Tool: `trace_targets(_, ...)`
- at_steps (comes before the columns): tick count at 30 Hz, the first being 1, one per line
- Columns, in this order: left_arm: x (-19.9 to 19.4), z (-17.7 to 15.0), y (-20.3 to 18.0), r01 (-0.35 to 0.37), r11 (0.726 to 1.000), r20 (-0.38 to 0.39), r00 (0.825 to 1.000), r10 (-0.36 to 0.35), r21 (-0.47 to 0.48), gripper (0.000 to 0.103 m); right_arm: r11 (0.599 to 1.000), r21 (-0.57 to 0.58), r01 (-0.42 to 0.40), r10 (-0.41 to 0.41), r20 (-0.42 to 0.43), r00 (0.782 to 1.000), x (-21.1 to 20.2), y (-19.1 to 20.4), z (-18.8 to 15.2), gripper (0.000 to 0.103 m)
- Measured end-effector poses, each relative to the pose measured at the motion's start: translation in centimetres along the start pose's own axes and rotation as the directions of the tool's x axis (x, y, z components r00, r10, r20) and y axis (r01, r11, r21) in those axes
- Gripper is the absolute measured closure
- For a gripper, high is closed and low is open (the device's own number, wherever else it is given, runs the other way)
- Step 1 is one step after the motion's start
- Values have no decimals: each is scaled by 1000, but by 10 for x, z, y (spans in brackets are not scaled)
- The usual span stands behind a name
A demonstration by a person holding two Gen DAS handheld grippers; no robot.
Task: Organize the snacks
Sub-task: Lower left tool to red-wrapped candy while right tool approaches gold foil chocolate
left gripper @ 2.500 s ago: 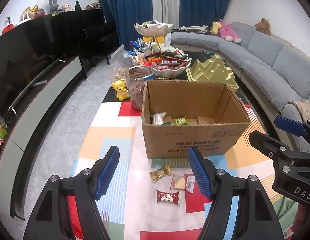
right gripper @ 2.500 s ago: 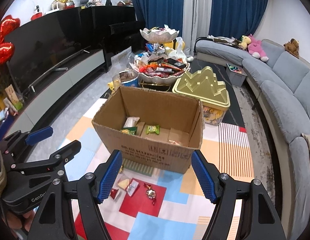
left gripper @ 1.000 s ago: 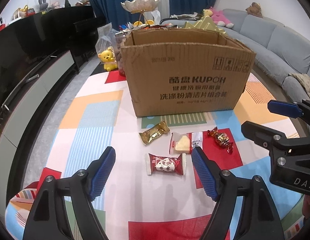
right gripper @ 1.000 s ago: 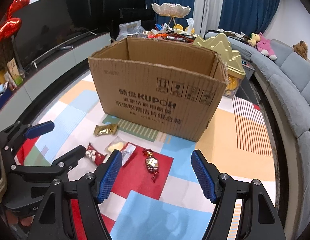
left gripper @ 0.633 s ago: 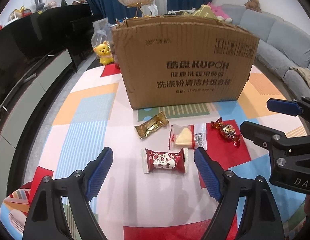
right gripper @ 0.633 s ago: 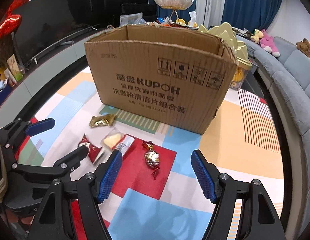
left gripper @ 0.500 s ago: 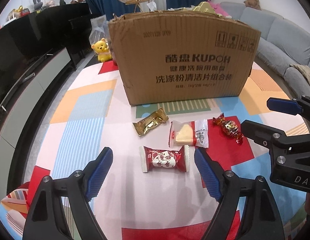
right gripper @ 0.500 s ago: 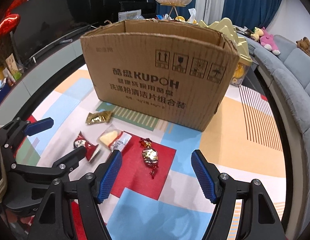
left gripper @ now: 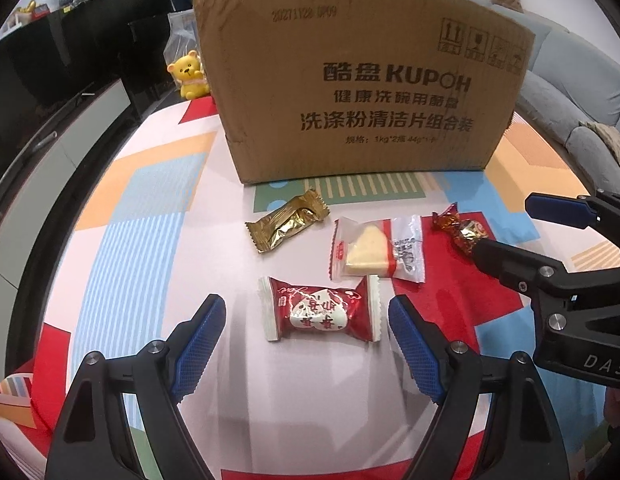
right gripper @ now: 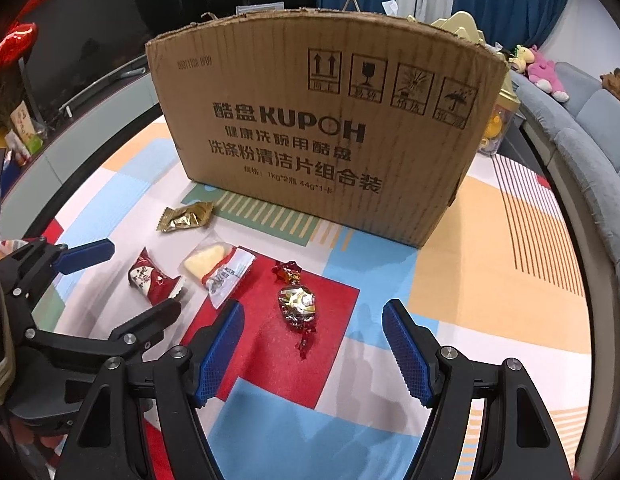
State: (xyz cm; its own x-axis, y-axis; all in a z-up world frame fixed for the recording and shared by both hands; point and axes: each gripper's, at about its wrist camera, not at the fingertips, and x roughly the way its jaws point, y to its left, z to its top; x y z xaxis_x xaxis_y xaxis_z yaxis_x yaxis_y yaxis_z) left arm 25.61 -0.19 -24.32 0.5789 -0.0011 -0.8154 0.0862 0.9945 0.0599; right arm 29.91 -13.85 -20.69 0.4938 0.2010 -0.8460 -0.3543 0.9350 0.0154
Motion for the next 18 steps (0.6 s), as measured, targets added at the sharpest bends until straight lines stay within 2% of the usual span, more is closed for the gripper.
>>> trace_targets(7, 12, 0, 7, 16, 999, -25, 1000, -16, -30, 19, 1000, 1, -6, 6, -16, 1000, 17, 2, 3, 31)
trace_targets(15, 15, 0, 11, 33, 998, -5, 999, -33, -46, 18, 1000, 22, -22, 23, -31, 999, 30, -1, 5, 31)
trace_targets(18, 15, -1, 11, 42, 998, 2, 999, -41, -52, 19, 1000, 17, -24, 24, -33, 999, 33, 0, 6, 35)
